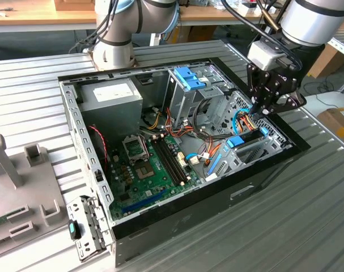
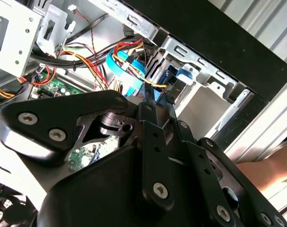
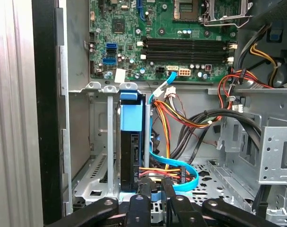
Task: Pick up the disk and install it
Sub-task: 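Insert the second disk wire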
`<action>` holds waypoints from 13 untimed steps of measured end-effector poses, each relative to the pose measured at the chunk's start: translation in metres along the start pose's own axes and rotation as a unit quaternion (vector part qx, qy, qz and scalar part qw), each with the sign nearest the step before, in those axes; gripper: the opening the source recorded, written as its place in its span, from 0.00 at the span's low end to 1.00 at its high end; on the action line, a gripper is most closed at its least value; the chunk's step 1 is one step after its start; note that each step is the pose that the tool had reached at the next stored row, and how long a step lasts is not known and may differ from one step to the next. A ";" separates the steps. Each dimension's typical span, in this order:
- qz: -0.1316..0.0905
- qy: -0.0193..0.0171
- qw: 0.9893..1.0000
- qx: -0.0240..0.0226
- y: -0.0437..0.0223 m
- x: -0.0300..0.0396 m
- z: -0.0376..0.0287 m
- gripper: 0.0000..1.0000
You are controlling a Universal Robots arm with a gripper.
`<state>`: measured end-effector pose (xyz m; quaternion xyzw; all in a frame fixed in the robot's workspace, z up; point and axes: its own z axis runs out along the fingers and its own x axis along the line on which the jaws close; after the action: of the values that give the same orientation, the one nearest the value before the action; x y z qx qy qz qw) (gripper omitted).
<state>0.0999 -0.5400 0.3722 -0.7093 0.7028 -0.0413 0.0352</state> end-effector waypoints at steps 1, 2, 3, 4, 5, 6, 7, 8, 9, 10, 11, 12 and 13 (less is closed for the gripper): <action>0.000 0.000 1.000 0.000 0.0002 0.0002 0.0014 0.24; 0.000 0.000 1.000 0.000 0.0003 0.0001 0.0022 0.24; 0.000 0.000 1.000 0.000 0.0003 0.0001 0.0023 0.24; 0.000 0.000 1.000 0.000 0.0003 0.0001 0.0023 0.24; 0.000 0.000 1.000 0.000 0.0003 0.0002 0.0024 0.24; 0.000 0.000 1.000 0.000 0.0004 0.0001 0.0025 0.24; 0.000 0.000 1.000 0.000 0.0004 0.0001 0.0025 0.24; 0.000 0.000 1.000 0.000 0.0004 0.0001 0.0026 0.24; 0.000 0.000 1.000 0.000 0.0004 0.0001 0.0026 0.24; 0.000 0.000 1.000 0.000 0.0004 0.0001 0.0027 0.23; 0.000 0.000 1.000 0.000 0.0004 0.0001 0.0028 0.16; 0.000 0.000 1.000 0.000 0.0004 0.0001 0.0028 0.16; 0.000 0.000 1.000 0.000 0.0004 0.0002 0.0029 0.16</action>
<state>0.0998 -0.5401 0.3693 -0.7090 0.7031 -0.0413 0.0352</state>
